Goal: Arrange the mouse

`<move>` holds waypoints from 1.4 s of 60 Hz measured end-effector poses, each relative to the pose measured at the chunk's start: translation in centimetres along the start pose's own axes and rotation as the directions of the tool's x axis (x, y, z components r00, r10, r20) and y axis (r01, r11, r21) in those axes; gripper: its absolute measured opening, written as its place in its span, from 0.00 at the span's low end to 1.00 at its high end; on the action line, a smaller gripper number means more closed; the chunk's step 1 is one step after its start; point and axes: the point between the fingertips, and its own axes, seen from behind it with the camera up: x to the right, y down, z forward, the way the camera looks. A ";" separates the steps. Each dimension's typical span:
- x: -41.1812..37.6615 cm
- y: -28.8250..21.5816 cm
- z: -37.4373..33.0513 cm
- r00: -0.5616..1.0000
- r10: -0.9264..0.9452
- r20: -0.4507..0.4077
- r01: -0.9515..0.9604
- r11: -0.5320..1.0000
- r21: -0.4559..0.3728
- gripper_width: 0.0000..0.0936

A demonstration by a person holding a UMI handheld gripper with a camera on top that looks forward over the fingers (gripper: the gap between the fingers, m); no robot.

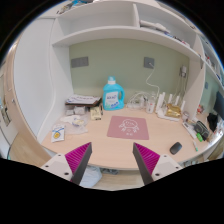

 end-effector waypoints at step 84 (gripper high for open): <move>37.9 11.2 24.3 0.937 0.149 -0.317 -0.191 0.976 -0.106 0.48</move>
